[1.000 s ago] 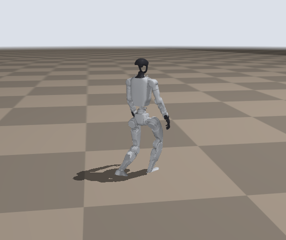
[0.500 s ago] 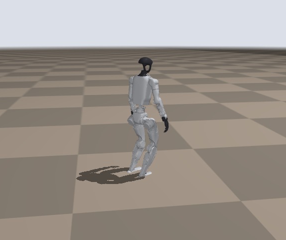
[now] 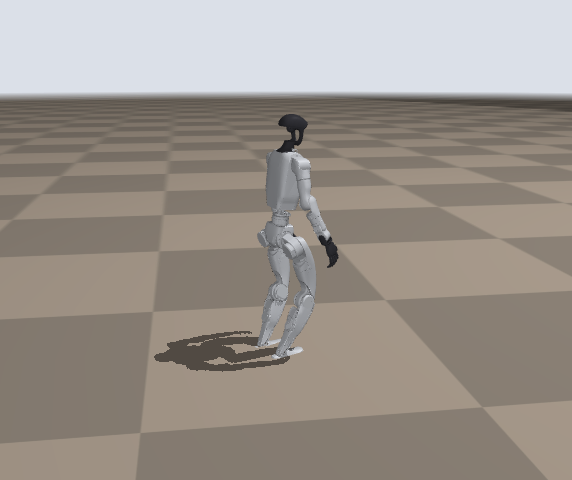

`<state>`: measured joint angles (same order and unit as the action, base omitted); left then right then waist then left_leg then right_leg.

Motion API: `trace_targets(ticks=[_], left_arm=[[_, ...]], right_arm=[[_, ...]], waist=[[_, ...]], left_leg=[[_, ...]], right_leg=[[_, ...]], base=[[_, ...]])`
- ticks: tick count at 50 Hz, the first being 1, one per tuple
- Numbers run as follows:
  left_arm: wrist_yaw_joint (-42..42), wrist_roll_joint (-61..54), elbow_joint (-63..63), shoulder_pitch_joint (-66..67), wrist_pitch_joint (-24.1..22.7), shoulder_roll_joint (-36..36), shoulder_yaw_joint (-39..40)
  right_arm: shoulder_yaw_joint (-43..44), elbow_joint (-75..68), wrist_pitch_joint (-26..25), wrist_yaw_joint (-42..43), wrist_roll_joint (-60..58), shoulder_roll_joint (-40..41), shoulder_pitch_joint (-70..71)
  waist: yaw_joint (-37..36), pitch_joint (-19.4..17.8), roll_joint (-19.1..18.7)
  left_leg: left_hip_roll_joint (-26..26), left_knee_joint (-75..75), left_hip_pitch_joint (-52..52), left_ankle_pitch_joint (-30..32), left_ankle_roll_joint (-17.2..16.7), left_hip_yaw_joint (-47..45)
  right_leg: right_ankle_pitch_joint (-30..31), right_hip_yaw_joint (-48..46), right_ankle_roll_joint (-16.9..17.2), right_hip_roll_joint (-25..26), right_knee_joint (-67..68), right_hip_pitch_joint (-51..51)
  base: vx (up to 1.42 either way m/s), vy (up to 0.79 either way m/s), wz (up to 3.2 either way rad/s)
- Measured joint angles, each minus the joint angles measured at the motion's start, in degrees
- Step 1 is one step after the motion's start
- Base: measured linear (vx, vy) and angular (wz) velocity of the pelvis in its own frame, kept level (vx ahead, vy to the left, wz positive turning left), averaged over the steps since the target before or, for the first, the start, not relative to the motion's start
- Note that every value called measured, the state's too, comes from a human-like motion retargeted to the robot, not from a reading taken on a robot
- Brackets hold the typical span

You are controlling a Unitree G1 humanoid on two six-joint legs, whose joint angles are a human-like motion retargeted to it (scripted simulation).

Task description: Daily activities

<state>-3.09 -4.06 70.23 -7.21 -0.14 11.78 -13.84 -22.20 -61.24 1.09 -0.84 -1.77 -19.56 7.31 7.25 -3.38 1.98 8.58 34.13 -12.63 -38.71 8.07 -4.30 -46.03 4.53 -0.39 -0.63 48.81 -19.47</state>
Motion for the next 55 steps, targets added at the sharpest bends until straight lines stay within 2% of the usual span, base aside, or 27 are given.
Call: trace_targets(ticks=[12, 20, 32, 47, 51, 53, 55], left_arm=[[-0.64, -0.93, -1.49, 3.11, -0.33, -0.76, -1.2], [-1.67, -0.55, -1.55, 3.77, -0.29, -0.46, -1.93], [-2.54, 0.38, -1.21, 4.8, -0.39, -0.85, -2.86], [-2.17, 0.5, -1.86, 4.36, -1.23, -0.91, -5.18], [-1.56, 1.22, -2.59, 3.94, -1.57, -1.03, -6.2], [-1.35, 2.1, -3.18, 2.67, -1.64, -0.3, -6.85], [-1.05, 2.84, -3.85, 2.02, -1.85, -0.24, -7.51]], right_arm=[[0.25, 0.59, -0.3, -0.8, -0.04, -0.46, 0.26], [0.73, 1.5, -0.23, -1.17, -0.07, -0.51, 0.54], [0.39, 2.77, 0.1, -1.19, -0.51, -0.49, 0.79], [-1.44, 4.86, 0.76, -0.86, -0.47, -0.52, 4.72], [-2.32, 5.0, 1.12, -0.34, -0.39, 0.12, 2.31], [-2.28, 5.35, 1.28, 0.13, -0.36, 0.38, 1.18], [-2.88, 5.55, 1.48, 0.6, -0.56, 0.35, 0.51]], waist=[[0.78, -1.38, 1.64], [0.27, -1.6, 1.3], [0.4, -2.84, 2.78], [2.04, -2.87, 4.05], [3.84, -3.98, 5.83], [3.83, -2.91, 5.18], [3.77, -2.86, 5.83]], left_leg=[[2.31, -4.22, 4.66, 1.26, 0.54, -2.44], [2.18, -7.56, 7.1, 1.8, 1.13, -2.87], [3.15, -6.51, 8.47, 1.79, 1.54, -4.77], [5.64, -12.42, 8.93, 4.69, 2.73, -8.64], [6.85, -10.78, 8.51, 4.65, 2.5, -11.93], [7.01, -15.73, 9.13, 6.15, 2.97, -13.28], [6.8, -16.14, 9.31, 6.75, 2.36, -17.53]], right_leg=[[-0.91, 0.95, 1.21, -3.0, 1.67, 1.22], [-0.35, 1.23, 2.13, -2.66, -0.52, 2.39], [-0.95, 2.74, 3.92, -3.69, 1.45, 2.77], [-0.21, 4.78, 8.19, -5.8, 3.69, -2.27], [-0.28, 4.93, 9.97, -8.44, 7.54, -4.26], [1.84, 1.54, 10.38, -10.32, 7.07, -6.24], [4.91, -4.97, 8.98, -16.7, 9.96, -7.72]], base=[[0.04, 0.02, -0.24], [0.02, 0.01, -0.22], [0.0, 0.01, -0.22], [-0.03, 0.02, -0.31], [-0.07, -0.02, -0.62], [0.0, 0.0, -1.07], [-0.09, -0.07, -1.8]])
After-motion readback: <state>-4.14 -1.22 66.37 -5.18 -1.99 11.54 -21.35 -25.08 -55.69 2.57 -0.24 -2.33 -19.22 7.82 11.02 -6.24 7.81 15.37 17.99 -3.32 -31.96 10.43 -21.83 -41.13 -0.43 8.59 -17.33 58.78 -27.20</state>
